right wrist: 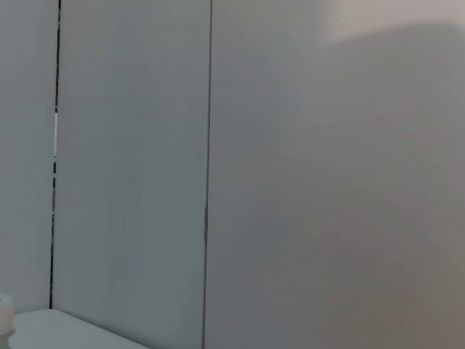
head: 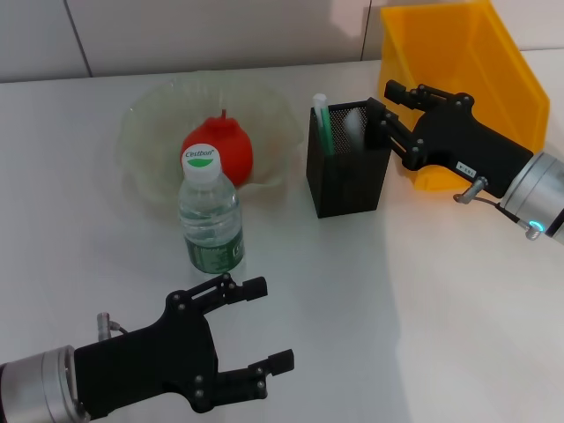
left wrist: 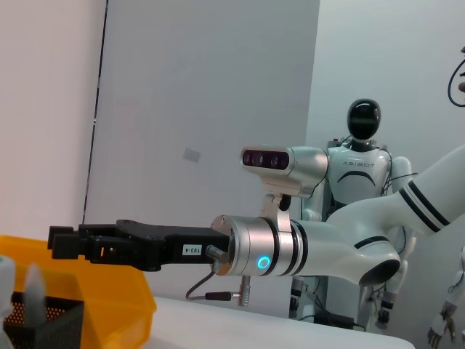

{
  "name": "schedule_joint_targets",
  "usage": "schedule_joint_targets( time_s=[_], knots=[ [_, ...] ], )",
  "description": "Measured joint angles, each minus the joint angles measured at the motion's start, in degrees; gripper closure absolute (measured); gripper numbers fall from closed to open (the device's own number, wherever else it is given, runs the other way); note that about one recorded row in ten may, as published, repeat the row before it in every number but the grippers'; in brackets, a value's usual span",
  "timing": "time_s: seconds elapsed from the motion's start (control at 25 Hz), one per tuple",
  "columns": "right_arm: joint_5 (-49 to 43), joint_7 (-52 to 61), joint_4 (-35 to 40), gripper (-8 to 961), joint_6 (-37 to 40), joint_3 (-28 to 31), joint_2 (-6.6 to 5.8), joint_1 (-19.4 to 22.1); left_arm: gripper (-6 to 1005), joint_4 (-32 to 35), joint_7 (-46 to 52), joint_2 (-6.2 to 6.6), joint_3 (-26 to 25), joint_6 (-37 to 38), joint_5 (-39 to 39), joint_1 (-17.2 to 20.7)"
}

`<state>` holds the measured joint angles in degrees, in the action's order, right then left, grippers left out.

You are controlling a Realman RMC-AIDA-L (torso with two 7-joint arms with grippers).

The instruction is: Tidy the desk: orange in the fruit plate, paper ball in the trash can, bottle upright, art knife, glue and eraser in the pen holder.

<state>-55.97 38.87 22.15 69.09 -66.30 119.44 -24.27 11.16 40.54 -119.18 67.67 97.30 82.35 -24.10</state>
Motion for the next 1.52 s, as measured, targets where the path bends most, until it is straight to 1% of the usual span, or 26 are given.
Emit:
schedule_joint_targets(
  time_s=[0.16, 0.28, 0.36, 0.44, 0.48, 0.52, 0.56, 0.64, 0.68, 0.72, 0.84, 0.92, 1.0, 1.12, 1.2, 1.28, 1.4, 1.52],
  knots=[
    [0.0, 0.1, 0.1, 668, 0.1, 0.0, 0.00, 0.0, 180, 0.0, 0.0, 0.00, 0.0, 0.1, 0.0, -0.1],
    [1.1, 0.5, 0.8, 658, 3.0, 0.8, 0.00, 0.8, 182, 0.0, 0.0, 0.00, 0.0, 0.2, 0.0, -0.1],
    [3.0, 1.9, 1.5, 568, 8.0, 2.2, -0.14, 2.3, 183, 0.0, 0.1, 0.01, 0.0, 0.5, 0.0, -0.1],
    [3.3, 6.2, 3.6, 479, 12.3, 3.6, -0.65, 3.9, 185, 0.0, 0.1, 0.00, 0.0, 1.0, 0.0, -0.1],
    [2.7, 10.0, 5.5, 434, 14.1, 4.1, -1.24, 4.8, 186, 0.0, 0.2, 0.01, 0.0, 1.4, 0.1, -0.1],
    [1.5, 13.7, 7.3, 431, 15.5, 4.5, -1.88, 5.7, 187, 0.0, 0.2, 0.01, 0.0, 1.6, 0.1, -0.1],
    [-0.7, 18.9, 9.9, 428, 17.1, 4.8, -2.96, 6.6, 187, 0.1, 0.2, 0.05, 0.0, 1.7, 0.2, -0.1],
    [-6.2, 26.6, 13.3, 422, 20.9, 6.4, -4.55, 7.8, 189, 0.4, 0.6, 0.21, 0.0, 1.8, 0.4, -0.1],
    [-9.5, 29.5, 14.8, 419, 23.4, 7.9, -5.07, 8.3, 190, 0.5, 1.2, 0.33, 0.0, 1.9, 0.5, -0.2],
    [-14.7, 32.1, 16.6, 416, 27.5, 10.8, -5.57, 8.7, 190, 0.6, 1.9, 0.45, 0.0, 2.0, 0.6, -0.4],
    [-29.1, 35.2, 19.8, 219, 38.6, 18.2, -5.92, 9.1, 192, 0.7, 3.1, 0.68, 0.0, 2.1, 0.8, -1.1],
    [-37.4, 34.9, 20.4, 198, 43.6, 22.0, -5.49, 9.3, 194, 0.8, 3.2, 0.71, 0.1, 1.9, 1.2, -1.6],
    [-42.3, 33.0, 20.4, 177, 45.4, 23.8, -4.83, 9.9, 196, 0.9, 3.6, 0.72, 0.1, 1.7, 1.8, -2.1],
    [-46.3, 26.9, 20.0, 167, 45.3, 24.8, -2.89, 11.9, 198, 1.8, 5.6, 0.72, 0.1, 1.2, 2.4, -2.5],
    [-47.4, 24.3, 20.0, 167, 44.9, 25.0, -1.87, 12.8, 199, 3.3, 8.2, 0.87, 0.2, 0.9, 3.4, -2.6],
    [-47.9, 23.5, 19.9, 167, 44.1, 24.8, -1.27, 13.1, 201, 5.3, 11.3, 1.02, 0.3, 0.8, 5.0, -2.6],
    [-49.1, 23.4, 18.9, 166, 43.3, 24.6, -0.83, 12.7, 203, 9.1, 16.6, 1.00, 0.1, 0.5, 8.1, -2.9],
    [-50.8, 23.4, 17.6, 166, 42.3, 24.6, -0.57, 11.3, 205, 9.8, 17.8, 0.92, -0.2, 0.1, 9.0, -3.6]
  ],
)
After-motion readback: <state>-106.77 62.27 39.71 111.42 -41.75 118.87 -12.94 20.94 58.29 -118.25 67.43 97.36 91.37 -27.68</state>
